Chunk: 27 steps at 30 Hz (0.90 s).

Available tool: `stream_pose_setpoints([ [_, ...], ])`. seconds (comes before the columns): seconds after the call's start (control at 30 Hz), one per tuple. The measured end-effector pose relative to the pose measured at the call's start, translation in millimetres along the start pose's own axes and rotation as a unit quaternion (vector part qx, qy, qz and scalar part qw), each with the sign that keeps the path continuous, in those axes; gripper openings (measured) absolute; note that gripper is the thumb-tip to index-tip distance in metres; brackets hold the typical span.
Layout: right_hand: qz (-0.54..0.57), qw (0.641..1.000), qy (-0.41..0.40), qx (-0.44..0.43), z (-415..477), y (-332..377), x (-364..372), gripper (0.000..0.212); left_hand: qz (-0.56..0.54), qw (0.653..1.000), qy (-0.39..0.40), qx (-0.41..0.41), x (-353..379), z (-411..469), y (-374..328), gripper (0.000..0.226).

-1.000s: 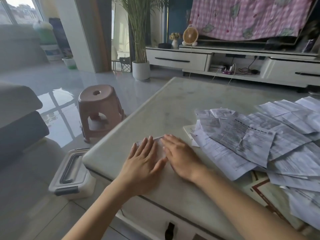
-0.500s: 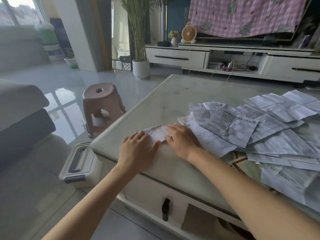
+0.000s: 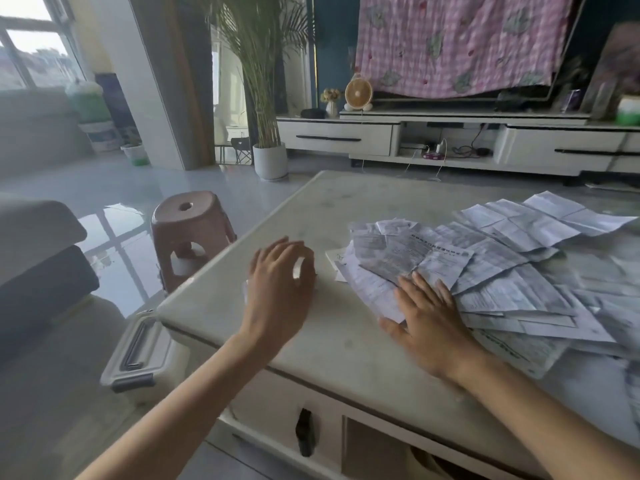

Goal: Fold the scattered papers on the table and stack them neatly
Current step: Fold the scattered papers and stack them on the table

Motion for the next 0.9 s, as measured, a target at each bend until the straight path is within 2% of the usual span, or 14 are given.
stream_pose_setpoints([
  [0.13, 0.032, 0.995, -0.084, -0.033, -7.2, 6.7, -18.5, 0.106, -0.165, 0.981, 0.058, -0.089, 9.7, -26.0, -30.3, 0.014],
  [0.2, 0.146, 0.975, -0.16, -0.038, -21.4, 4.0, -36.0, 0.081, -0.269, 0.941, 0.109, -0.172, 20.8, -26.4, -45.6, 0.009],
  [0.23, 0.23, 0.956, -0.181, -0.03, -27.1, 7.3, -46.2, 0.06, -0.326, 0.907, 0.134, -0.229, 23.0, -23.4, -48.3, 0.025],
  [0.3, 0.391, 0.902, -0.182, -0.017, -43.0, 2.0, -66.1, 0.037, -0.406, 0.83, 0.207, -0.321, 35.0, -19.0, -58.1, 0.06],
  [0.4, 0.59, 0.793, -0.151, -0.001, -59.9, -10.2, -85.5, 0.027, -0.491, 0.759, 0.289, -0.316, 45.9, -15.6, -73.8, 0.087],
  [0.47, 0.691, 0.711, -0.131, 0.023, -62.5, -21.5, -87.3, 0.024, -0.546, 0.723, 0.31, -0.288, 50.4, -14.7, -81.1, 0.088],
  [0.5, 0.72, 0.682, -0.124, 0.04, -61.9, -24.8, -85.8, 0.024, -0.568, 0.707, 0.311, -0.284, 50.2, -13.8, -84.6, 0.08],
  [0.53, 0.729, 0.672, -0.122, 0.049, -61.2, -26.8, -84.1, 0.022, -0.585, 0.694, 0.304, -0.29, 49.3, -12.8, -87.9, 0.07],
  [0.57, 0.721, 0.679, -0.13, 0.055, -62.1, -30.3, -82.2, 0.019, -0.593, 0.684, 0.29, -0.31, 50.3, -12.7, -93.3, 0.059],
  [0.63, 0.651, 0.74, -0.16, 0.054, -63.4, -33.2, -78.0, 0.017, -0.599, 0.674, 0.254, -0.349, 53.6, -14.8, -95.1, 0.037],
  [0.7, 0.582, 0.783, -0.203, 0.086, -66.2, -41.1, -73.7, 0.019, -0.594, 0.683, 0.241, -0.351, 58.3, -18.1, -97.6, 0.028],
  [0.77, 0.537, 0.803, -0.229, 0.119, -67.6, -46.2, -72.4, 0.032, -0.585, 0.693, 0.235, -0.351, 57.8, -21.1, -97.4, 0.025],
  [0.83, 0.55, 0.801, -0.19, 0.14, -69.0, -50.1, -73.5, 0.048, -0.577, 0.701, 0.241, -0.342, 57.9, -24.3, -98.8, 0.02],
  [0.9, 0.624, 0.76, -0.118, 0.14, -69.5, -51.8, -76.5, 0.045, -0.567, 0.71, 0.257, -0.329, 57.3, -27.3, -103.7, 0.019],
])
Point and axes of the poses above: each hand's wrist, its own z-axis towards the middle knuckle, its own x-axis out of the palm, y = z × x, the point moved 1 cm from there along z, towards the middle knuckle, and after that the axes turned 3 degrees about -y, right-handed, at the moved point
